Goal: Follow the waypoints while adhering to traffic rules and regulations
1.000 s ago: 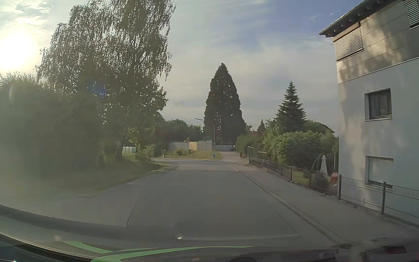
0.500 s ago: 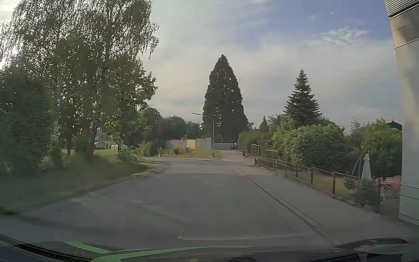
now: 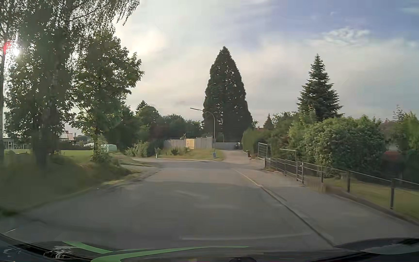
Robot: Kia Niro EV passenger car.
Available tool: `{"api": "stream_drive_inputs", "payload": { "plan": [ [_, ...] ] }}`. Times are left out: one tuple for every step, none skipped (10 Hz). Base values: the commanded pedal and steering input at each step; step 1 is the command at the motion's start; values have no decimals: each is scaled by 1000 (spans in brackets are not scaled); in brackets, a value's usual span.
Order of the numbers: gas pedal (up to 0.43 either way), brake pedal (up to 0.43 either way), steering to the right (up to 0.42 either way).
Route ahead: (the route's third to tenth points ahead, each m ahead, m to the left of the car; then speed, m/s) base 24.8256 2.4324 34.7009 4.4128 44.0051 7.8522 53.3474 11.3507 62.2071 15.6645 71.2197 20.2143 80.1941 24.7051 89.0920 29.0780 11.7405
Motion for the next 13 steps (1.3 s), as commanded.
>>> {"api": "stream_drive_inputs", "payload": {
  "plan": [
    [0,0,-9],
    [0,0,-10],
    [8,0,-10],
    [8,0,-11],
    [8,0,-12],
    [8,0,-13],
    [8,0,-14],
    [8,0,-16],
    [8,0,-17],
    [8,0,-18],
    [20,0,-20],
    [39,0,-21],
    [39,0,-23]
  ]
}}
